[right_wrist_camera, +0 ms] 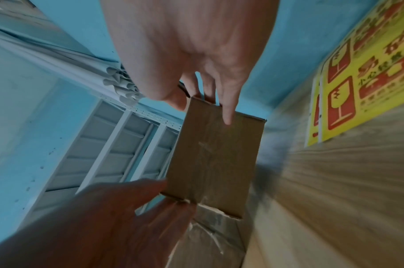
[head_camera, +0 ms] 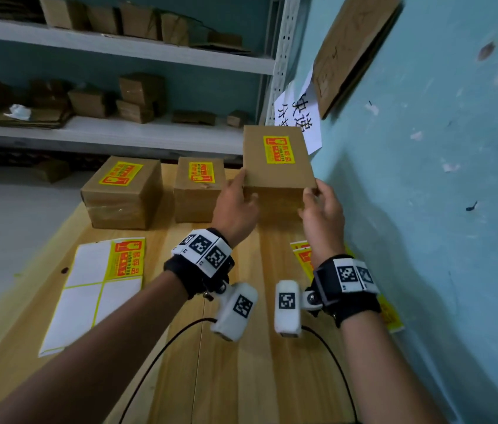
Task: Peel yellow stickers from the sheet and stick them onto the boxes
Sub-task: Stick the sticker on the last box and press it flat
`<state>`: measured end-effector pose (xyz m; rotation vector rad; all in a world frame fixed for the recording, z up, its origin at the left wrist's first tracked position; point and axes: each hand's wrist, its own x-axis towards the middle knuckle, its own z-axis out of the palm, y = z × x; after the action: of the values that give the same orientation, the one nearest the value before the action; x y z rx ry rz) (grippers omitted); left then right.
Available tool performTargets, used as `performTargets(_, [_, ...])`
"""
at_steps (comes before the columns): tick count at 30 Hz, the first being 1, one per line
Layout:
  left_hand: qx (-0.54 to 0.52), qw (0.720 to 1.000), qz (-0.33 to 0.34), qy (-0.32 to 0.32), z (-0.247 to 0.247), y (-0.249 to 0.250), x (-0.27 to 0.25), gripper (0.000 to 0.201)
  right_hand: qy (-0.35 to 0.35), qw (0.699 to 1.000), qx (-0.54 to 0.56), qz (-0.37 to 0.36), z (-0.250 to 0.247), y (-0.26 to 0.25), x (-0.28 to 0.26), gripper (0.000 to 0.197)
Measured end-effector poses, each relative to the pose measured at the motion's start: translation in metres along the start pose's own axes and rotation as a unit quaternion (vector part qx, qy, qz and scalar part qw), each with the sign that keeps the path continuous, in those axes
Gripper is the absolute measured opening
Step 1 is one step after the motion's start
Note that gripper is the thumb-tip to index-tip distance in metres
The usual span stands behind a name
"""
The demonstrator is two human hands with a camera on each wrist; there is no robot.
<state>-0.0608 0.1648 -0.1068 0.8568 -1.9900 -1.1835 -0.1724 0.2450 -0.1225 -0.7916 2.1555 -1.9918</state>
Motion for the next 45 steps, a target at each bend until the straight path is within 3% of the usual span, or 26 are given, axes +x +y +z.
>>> performTargets(2, [0.017,0.999,-0.025,-0.017,0.003,-0.009,0.002,0.053,-0.046,0.998,-0.027,0.029,0.003,0.01,0.003,0.05])
performTargets(5, [0.064,0.997,-0.025,-0.042,0.007,-0.018,0.003,0.054,-0.097,0.99,-0.084,0.059,0.002,0.019,0.001,0.039])
performTargets(13, [0.095,0.994,-0.017,-0.049,0.004,-0.015,0.007,0.053,-0.115,0.987,-0.102,0.048,-0.003,0.027,0.007,0.028])
performTargets(21, [0.2,0.975,-0.004,-0.093,-0.014,-0.011,0.011,0.052,-0.163,0.982,-0.082,0.055,-0.005,0.029,0.005,0.042])
performTargets(25, [0.233,0.972,0.022,0.003,-0.058,-0.01,0.013,0.059,-0.141,0.986,-0.07,0.06,-0.004,0.023,0.007,0.067])
performTargets(28, [0.242,0.967,-0.011,0.082,-0.123,-0.021,0.024,0.059,-0.119,0.988,-0.07,0.062,-0.002,0.019,0.012,0.08])
performTargets(30, [0.238,0.962,-0.056,0.125,-0.168,-0.035,0.029,0.061,-0.12,0.987,-0.087,0.062,-0.004,0.013,0.02,0.062])
performTargets(32, [0.208,0.957,-0.117,0.163,-0.199,-0.049,0.032,0.062,-0.118,0.985,-0.11,0.067,-0.006,0.008,0.03,0.059])
performTargets(35, [0.162,0.954,-0.216,0.133,-0.218,-0.07,0.037,0.055,-0.126,0.979,-0.133,0.083,-0.004,0.005,0.039,0.053])
performTargets(37, [0.112,0.953,-0.263,0.103,-0.219,-0.085,0.041,0.031,-0.15,0.976,-0.126,0.099,0.0,0.007,0.04,0.042])
performTargets(39, [0.057,0.955,-0.275,0.101,-0.214,-0.092,0.043,0.019,-0.162,0.974,-0.107,0.114,0.005,0.005,0.039,0.035])
performTargets(45, [0.052,0.967,-0.237,0.071,-0.174,-0.092,0.062,0.043,-0.162,0.973,-0.127,0.107,0.02,0.004,0.041,0.016])
